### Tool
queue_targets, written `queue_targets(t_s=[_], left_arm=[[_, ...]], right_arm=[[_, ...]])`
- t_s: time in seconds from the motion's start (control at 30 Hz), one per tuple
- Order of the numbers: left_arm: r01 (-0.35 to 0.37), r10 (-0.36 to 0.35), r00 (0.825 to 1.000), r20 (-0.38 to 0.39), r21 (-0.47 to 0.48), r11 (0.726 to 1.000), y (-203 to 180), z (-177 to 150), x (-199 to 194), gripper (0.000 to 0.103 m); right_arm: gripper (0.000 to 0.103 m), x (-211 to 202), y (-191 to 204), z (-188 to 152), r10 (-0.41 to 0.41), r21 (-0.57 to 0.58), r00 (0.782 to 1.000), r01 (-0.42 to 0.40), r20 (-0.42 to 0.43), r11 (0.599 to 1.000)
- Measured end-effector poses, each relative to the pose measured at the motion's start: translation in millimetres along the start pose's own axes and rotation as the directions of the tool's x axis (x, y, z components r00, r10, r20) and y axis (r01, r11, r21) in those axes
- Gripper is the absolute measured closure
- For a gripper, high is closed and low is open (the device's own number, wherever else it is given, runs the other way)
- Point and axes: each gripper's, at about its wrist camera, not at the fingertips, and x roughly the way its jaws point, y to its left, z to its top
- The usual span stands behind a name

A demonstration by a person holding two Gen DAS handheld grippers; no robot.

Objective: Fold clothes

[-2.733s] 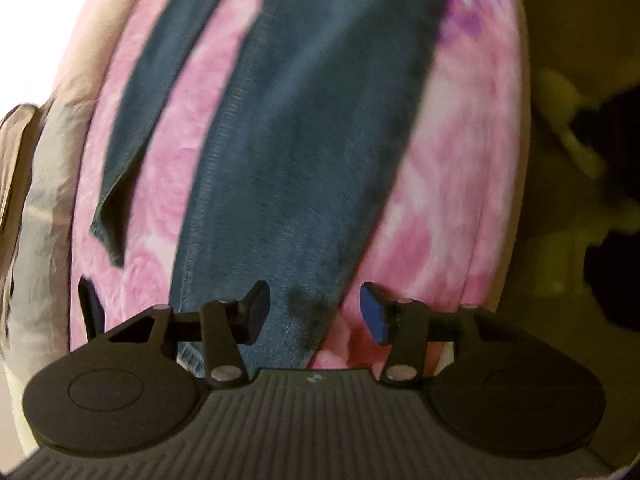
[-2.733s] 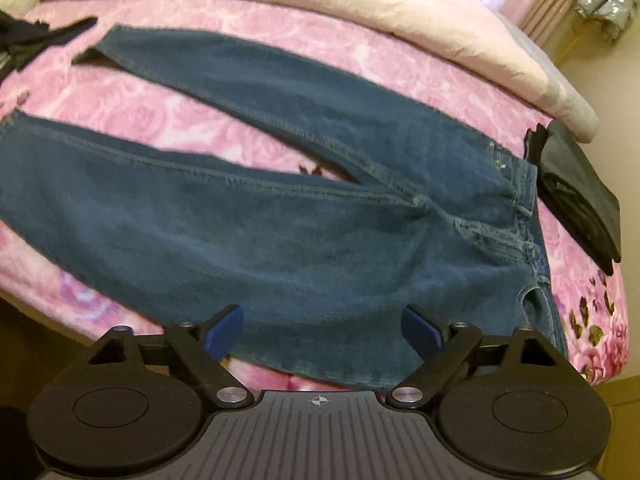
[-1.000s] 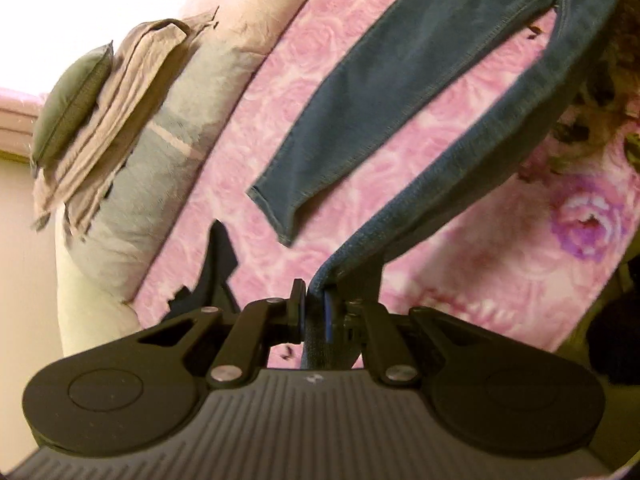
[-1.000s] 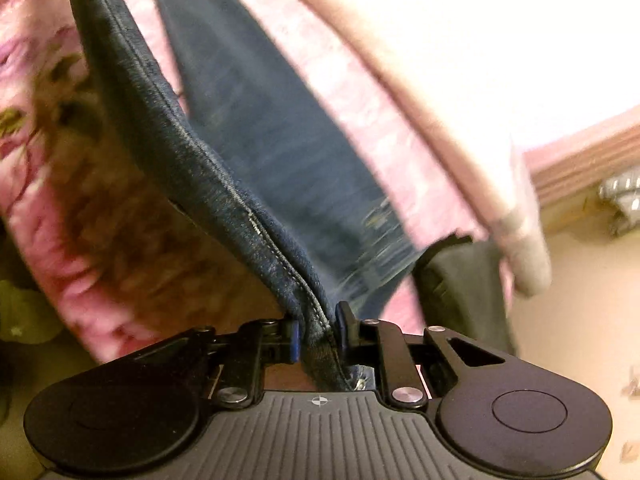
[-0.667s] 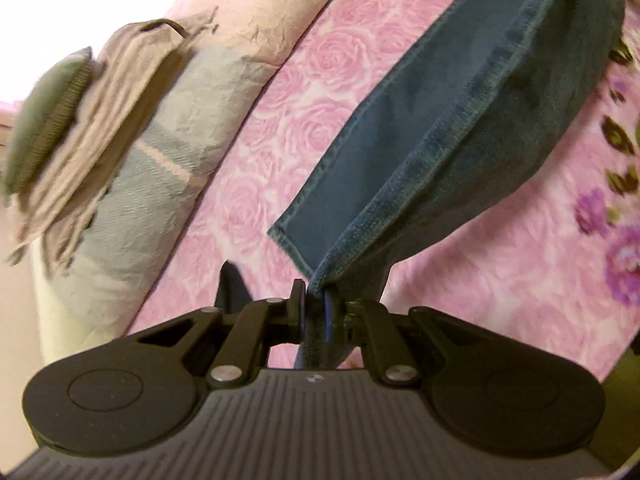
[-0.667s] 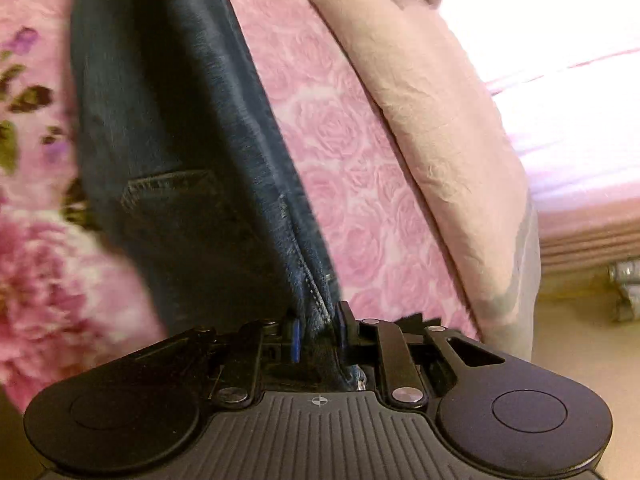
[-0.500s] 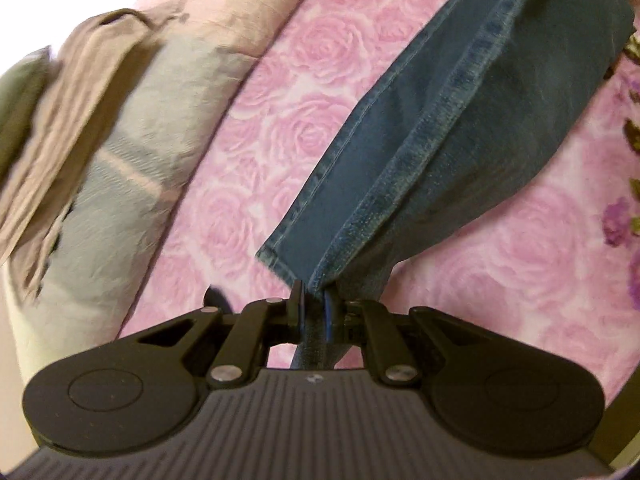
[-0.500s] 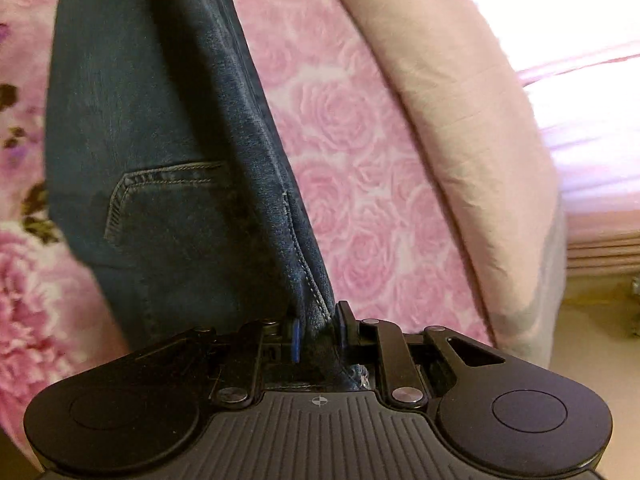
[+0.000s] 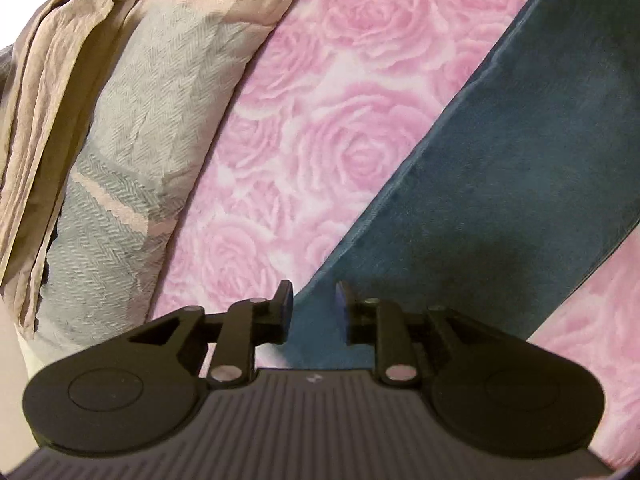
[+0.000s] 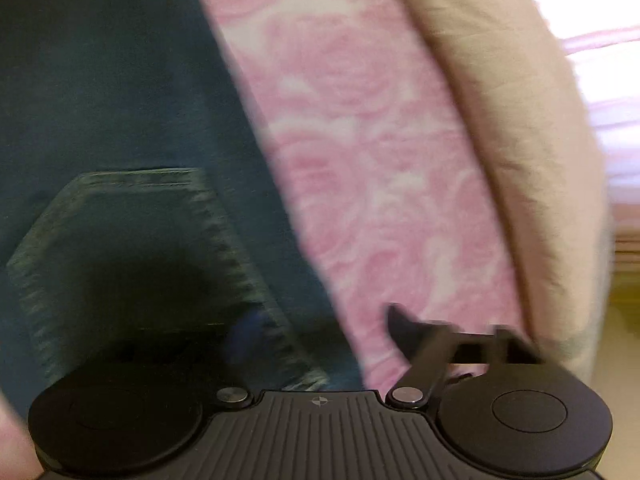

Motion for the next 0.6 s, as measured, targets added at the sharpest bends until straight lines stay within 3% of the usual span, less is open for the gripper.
queue_targets(t_s=[0.13, 0.3, 0.6], left_arm=[[0.008, -0.008, 1.0, -0.003, -0.006, 1.0, -16, -8, -17, 0.073], [-0.012, 0.013, 1.0, -0.017, 0.054, 0.998, -54, -39, -35, 0.07], [-0.074, 0.08, 0.997, -0.017, 0.228, 0.971, -96, -112, -16, 0.068]], right_arm=[[0.024, -15, -6, 5, -0.027, 0.127, 0.999, 0.021, 0.043, 0.992], [0.024, -51, 15, 16, 0.002, 0.265, 0.987, -0.045, 0.16, 0.963], [0.024, -99, 105, 49, 0.167, 0.434, 0.953, -0.266, 0.252, 0.861]])
